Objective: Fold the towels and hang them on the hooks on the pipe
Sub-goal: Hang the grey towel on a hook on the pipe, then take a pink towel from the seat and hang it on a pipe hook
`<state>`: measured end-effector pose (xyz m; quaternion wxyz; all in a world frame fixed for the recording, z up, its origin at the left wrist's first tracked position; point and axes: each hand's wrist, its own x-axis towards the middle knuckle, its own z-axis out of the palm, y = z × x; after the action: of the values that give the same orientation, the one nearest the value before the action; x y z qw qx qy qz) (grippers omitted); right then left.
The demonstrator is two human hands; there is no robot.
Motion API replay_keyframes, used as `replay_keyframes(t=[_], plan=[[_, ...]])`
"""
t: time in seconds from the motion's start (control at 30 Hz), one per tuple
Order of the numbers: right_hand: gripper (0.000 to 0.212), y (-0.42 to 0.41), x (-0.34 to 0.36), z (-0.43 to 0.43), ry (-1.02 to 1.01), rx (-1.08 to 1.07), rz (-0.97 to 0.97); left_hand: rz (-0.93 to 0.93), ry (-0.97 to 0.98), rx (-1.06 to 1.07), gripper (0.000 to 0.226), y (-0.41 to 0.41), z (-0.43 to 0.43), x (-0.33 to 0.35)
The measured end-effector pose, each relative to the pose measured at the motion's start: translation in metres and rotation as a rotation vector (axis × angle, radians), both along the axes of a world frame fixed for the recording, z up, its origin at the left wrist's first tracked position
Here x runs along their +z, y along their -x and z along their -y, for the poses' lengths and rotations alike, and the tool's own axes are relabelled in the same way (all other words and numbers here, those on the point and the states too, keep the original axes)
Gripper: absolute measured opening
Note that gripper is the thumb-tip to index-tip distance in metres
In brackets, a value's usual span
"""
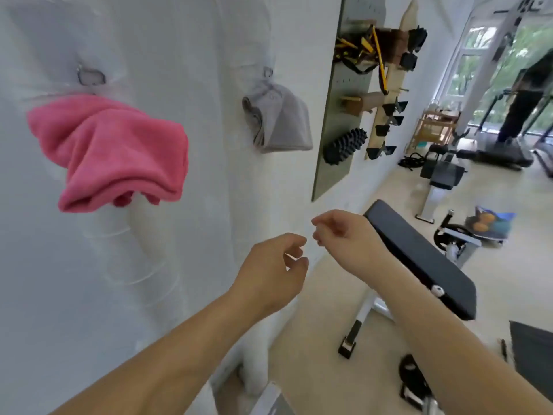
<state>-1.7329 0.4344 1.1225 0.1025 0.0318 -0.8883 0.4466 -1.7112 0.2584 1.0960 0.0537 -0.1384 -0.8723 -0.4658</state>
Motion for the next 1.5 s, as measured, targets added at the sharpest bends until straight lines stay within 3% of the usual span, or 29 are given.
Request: replay_keyframes(t=[0.37, 0.67, 0.83, 0.97, 1.07, 1.23, 1.37, 1.5], plan=[[0.016, -0.259, -0.191, -0.012, 0.070, -0.345, 0.487, 0.416, 0.128, -0.372, 0.036, -0.175, -0.018, -0.182], [0.016, -0.438, -0.266, -0.077, 0.209, -0.663, 0.616, 0.661, 0.214, -0.639, 0.037, -0.322, -0.098, -0.253], [0.016, -0.534, -0.290, -0.134, 0.204, -0.860, 0.664, 0.788, 0.276, -0.742, 0.031, -0.389, -0.157, -0.281], [0.028, -0.607, -0.316, -0.175, 0.134, -0.974, 0.819, 0.915, 0.373, -0.816, 0.027, -0.439, -0.197, -0.313], [0.033, -0.640, -0.345, -0.189, 0.124, -0.872, 0.938, 0.975, 0.436, -0.801, 0.005, -0.471, -0.221, -0.331], [0.040, -0.669, -0.374, -0.194, 0.007, -0.696, 0.926, 1.095, 0.438, -0.659, 0.011, -0.504, -0.248, -0.361], [0.046, -0.683, -0.379, -0.199, 0.056, -0.919, 0.927, 1.108, 0.430, -0.597, 0.018, -0.516, -0.255, -0.366], [0.035, -0.698, -0.379, -0.204, 0.302, -1.066, 1.048, 1.168, 0.450, -0.540, 0.020, -0.525, -0.256, -0.365]])
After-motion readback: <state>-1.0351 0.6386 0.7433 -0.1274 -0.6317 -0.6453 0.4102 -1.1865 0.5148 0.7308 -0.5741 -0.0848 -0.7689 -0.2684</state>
